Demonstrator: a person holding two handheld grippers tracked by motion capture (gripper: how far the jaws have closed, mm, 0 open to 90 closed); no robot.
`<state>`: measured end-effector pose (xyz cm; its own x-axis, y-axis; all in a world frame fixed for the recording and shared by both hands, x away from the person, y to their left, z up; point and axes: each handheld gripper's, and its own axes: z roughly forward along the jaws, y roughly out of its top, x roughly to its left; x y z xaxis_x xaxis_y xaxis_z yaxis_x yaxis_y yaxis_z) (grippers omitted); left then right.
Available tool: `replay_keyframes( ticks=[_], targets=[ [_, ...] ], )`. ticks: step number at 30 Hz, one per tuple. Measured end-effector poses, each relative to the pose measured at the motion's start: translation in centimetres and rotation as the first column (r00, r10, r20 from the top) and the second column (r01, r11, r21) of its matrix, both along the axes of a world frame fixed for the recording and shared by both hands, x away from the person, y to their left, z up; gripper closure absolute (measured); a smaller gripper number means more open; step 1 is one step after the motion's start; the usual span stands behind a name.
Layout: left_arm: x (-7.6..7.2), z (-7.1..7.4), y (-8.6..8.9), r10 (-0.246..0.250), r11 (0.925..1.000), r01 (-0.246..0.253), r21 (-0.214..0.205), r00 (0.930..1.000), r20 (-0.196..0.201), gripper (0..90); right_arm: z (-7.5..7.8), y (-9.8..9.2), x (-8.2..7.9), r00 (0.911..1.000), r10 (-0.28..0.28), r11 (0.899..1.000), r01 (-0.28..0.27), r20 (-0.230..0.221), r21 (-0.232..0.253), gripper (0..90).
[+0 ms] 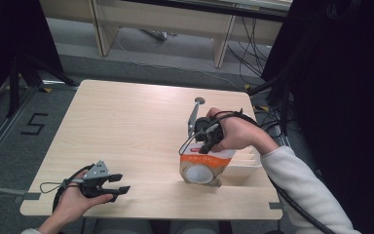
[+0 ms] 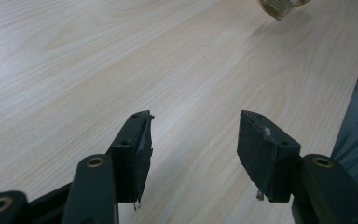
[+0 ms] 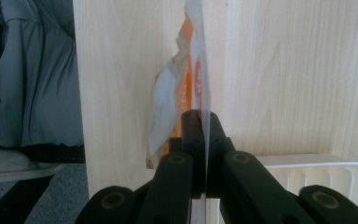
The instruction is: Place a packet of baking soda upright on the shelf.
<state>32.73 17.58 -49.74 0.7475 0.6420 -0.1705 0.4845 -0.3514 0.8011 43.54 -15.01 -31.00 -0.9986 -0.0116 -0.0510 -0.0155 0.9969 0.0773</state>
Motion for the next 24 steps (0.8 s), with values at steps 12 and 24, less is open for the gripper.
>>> replay_keyframes(
  ticks=[12,24],
  targets=[
    [0.0,0.0,0.0,-0.002,1.0000,0.002,0.000,1.0000,-0.004,44.1,2.3,-0.7,0.5,1.0000,-0.008,1.000,0.008,0.001,0.005,90.0],
    [0.0,0.0,0.0,0.003,1.0000,-0.003,-0.005,1.0000,0.001,44.0,5.5,-1.6,1.1,0.9992,-0.003,1.000,0.003,0.041,0.011,90.0]
  ],
)
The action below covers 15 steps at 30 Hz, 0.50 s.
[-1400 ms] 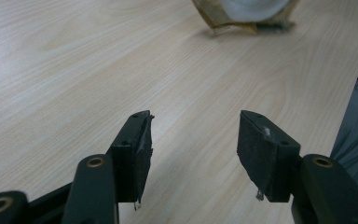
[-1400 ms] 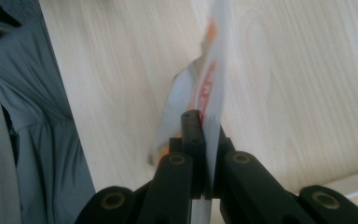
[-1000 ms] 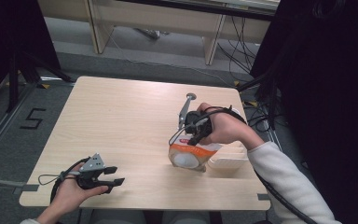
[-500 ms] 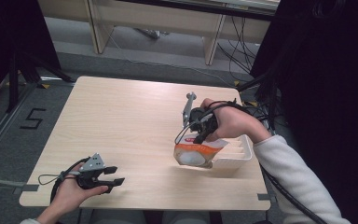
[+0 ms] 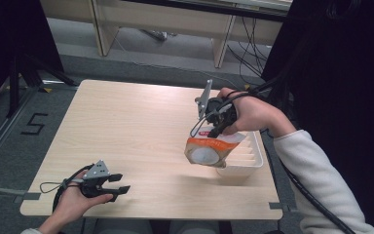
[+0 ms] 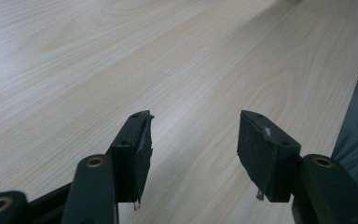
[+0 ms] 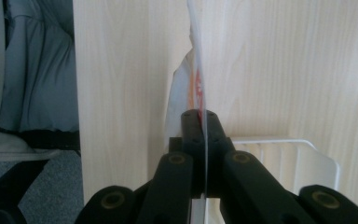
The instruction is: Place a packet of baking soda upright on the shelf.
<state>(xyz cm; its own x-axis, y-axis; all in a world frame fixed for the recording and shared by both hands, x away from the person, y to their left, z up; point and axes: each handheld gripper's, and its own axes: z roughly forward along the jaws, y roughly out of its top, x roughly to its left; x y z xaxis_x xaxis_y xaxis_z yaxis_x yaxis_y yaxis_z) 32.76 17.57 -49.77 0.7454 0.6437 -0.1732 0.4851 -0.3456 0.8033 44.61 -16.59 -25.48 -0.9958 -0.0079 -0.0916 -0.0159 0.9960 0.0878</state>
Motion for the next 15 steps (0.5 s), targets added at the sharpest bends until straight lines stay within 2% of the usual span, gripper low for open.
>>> replay_keyframes(
  ticks=[2,5,6,7,8,9,10,11,12,15],
  targets=[
    [0.0,0.0,0.0,0.000,1.0000,0.000,0.000,1.0000,0.000,44.0,0.4,-0.2,0.1,0.9999,-0.016,1.000,0.016,0.000,-0.003,90.0],
    [0.0,0.0,0.0,0.000,1.0000,0.000,0.001,1.0000,0.000,44.0,1.0,-0.6,0.7,0.9997,0.022,1.000,-0.022,0.009,0.011,90.0],
    [0.0,0.0,0.0,0.000,1.0000,0.000,0.001,1.0000,0.000,44.0,1.2,-0.8,0.6,0.9998,-0.014,1.000,0.014,0.011,0.005,90.0],
    [0.0,0.0,0.0,0.000,1.0000,0.000,0.001,1.0000,0.000,44.0,1.4,-0.9,0.6,0.9997,-0.025,1.000,0.025,0.008,0.003,90.0],
    [0.0,0.0,0.0,0.001,1.0000,-0.001,0.000,1.0000,0.000,44.0,1.5,-1.0,0.9,1.0000,0.006,1.000,-0.006,0.004,0.018,90.0],
    [0.0,0.0,0.0,0.000,1.0000,0.000,0.000,1.0000,0.000,44.0,1.6,-1.2,0.8,0.9998,-0.021,1.000,0.021,0.007,0.012,90.0],
    [0.0,0.0,0.0,0.001,1.0000,-0.001,0.000,1.0000,0.000,44.0,1.7,-1.3,1.2,0.9995,0.030,0.999,-0.030,0.013,0.011,90.0],
    [0.0,0.0,0.0,0.000,1.0000,0.000,0.000,1.0000,0.000,44.0,1.8,-1.4,0.8,0.9996,-0.028,1.000,0.028,0.000,0.006,90.0],
    [0.0,0.0,0.0,0.000,1.0000,0.000,0.000,1.0000,0.001,44.0,1.9,-1.4,1.2,0.9999,0.013,1.000,-0.013,0.007,0.003,90.0],
    [0.0,0.0,0.0,0.000,1.0000,0.000,0.001,1.0000,0.000,44.0,2.1,-1.7,1.2,0.9999,-0.010,1.000,0.010,0.009,0.002,90.0]
  ],
)
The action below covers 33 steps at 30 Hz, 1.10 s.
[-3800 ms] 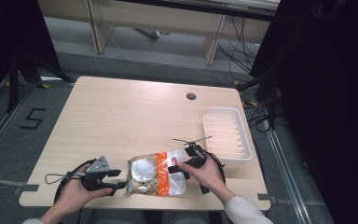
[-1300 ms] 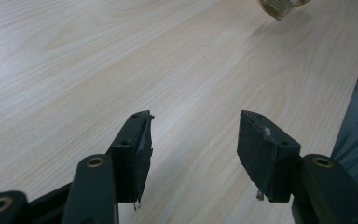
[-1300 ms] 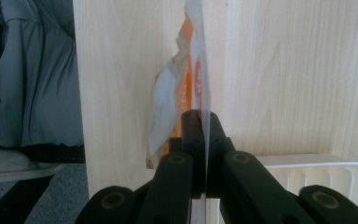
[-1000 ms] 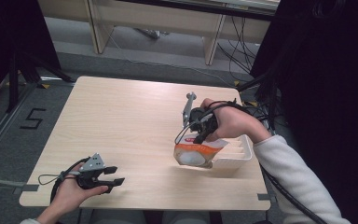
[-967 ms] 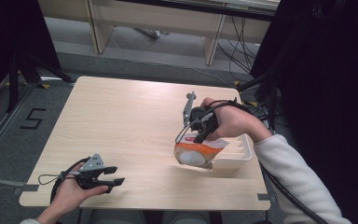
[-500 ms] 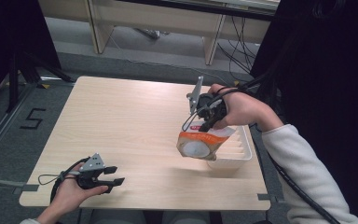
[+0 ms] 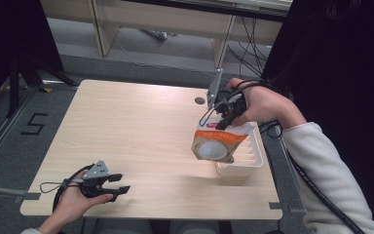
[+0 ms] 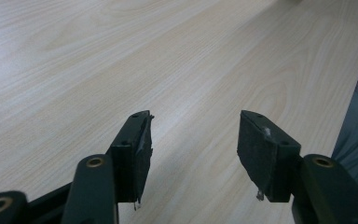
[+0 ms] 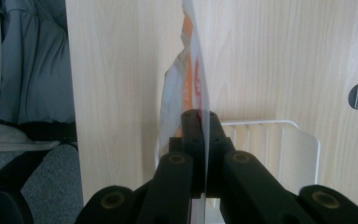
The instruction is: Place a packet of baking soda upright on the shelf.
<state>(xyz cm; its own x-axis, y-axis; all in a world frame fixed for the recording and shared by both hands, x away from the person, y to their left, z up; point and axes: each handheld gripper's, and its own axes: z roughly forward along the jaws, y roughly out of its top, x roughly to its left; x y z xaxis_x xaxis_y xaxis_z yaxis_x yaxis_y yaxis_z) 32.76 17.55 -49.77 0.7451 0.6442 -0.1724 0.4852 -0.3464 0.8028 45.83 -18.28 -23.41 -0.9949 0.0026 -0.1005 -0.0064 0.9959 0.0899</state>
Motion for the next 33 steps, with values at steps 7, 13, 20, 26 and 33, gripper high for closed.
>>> replay_keyframes(
  ticks=[7,13,20,26,33],
  targets=[
    [0.0,0.0,0.0,0.000,1.0000,0.000,-0.001,1.0000,0.001,44.0,0.5,-0.7,0.6,0.9998,-0.019,1.000,0.019,0.006,-0.004,90.0],
    [0.0,0.0,0.0,-0.001,1.0000,0.001,0.002,1.0000,0.000,44.0,0.6,-1.3,1.0,0.9997,-0.022,1.000,0.022,0.008,-0.003,90.0],
    [0.0,0.0,0.0,-0.001,1.0000,0.001,0.001,1.0000,0.001,44.1,0.8,-2.3,1.8,0.9999,-0.012,1.000,0.013,0.012,-0.028,90.0],
    [0.0,0.0,0.0,-0.001,1.0000,0.001,0.001,1.0000,0.001,44.0,0.7,-3.3,2.8,0.9987,0.035,0.999,-0.034,0.038,-0.033,90.0],
    [0.0,0.0,0.0,0.002,1.0000,-0.002,0.000,1.0000,0.000,44.0,0.1,-4.5,3.6,0.9990,0.016,0.998,-0.014,0.041,-0.058,90.0]
  ],
)
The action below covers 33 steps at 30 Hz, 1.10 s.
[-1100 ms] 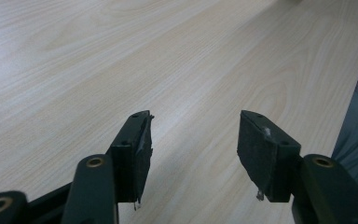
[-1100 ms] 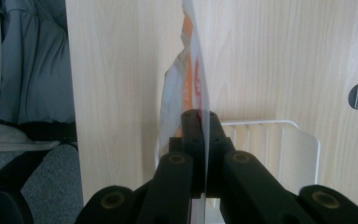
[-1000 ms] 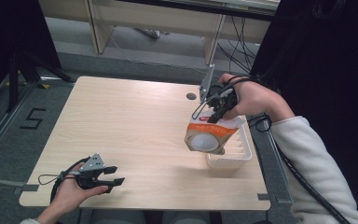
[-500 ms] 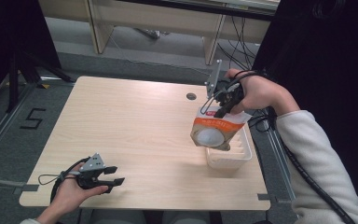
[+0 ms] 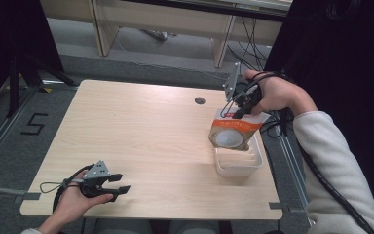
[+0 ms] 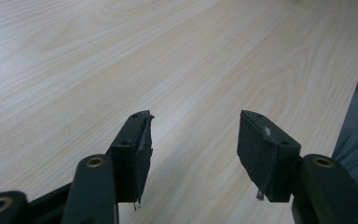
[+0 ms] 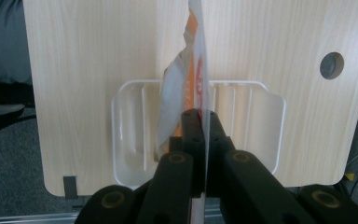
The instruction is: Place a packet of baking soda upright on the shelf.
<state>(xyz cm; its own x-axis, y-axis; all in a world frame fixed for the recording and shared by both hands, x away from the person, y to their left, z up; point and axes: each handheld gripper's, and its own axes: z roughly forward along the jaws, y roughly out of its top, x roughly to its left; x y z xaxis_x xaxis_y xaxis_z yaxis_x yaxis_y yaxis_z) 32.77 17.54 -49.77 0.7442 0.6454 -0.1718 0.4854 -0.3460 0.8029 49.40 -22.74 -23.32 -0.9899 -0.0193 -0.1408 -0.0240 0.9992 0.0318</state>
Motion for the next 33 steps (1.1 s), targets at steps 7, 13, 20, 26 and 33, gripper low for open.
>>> replay_keyframes(
  ticks=[7,13,20,26,33],
  targets=[
    [0.0,0.0,0.0,-0.002,1.0000,0.002,0.001,1.0000,0.002,44.0,-0.7,-0.9,0.6,0.9999,0.014,1.000,-0.014,-0.006,-0.018,90.0],
    [0.0,0.0,0.0,0.000,1.0000,0.000,0.000,1.0000,0.000,44.0,-1.5,-1.4,0.8,0.9993,0.037,0.999,-0.037,-0.010,-0.020,90.0],
    [0.1,0.0,0.0,-0.009,1.0000,0.009,0.000,0.9999,-0.010,44.0,-2.1,-1.9,1.3,0.9990,0.043,0.999,-0.043,-0.013,-0.021,90.0],
    [0.1,0.0,0.0,-0.007,1.0000,0.007,-0.002,0.9999,-0.014,44.0,-2.7,-2.2,1.5,0.9994,0.029,0.998,-0.030,-0.019,-0.054,90.0],
    [0.1,0.0,0.0,-0.006,1.0000,0.006,-0.006,0.9999,-0.012,43.9,-3.3,-2.2,1.6,0.9988,0.042,0.998,-0.043,-0.025,-0.052,90.0]
  ],
)
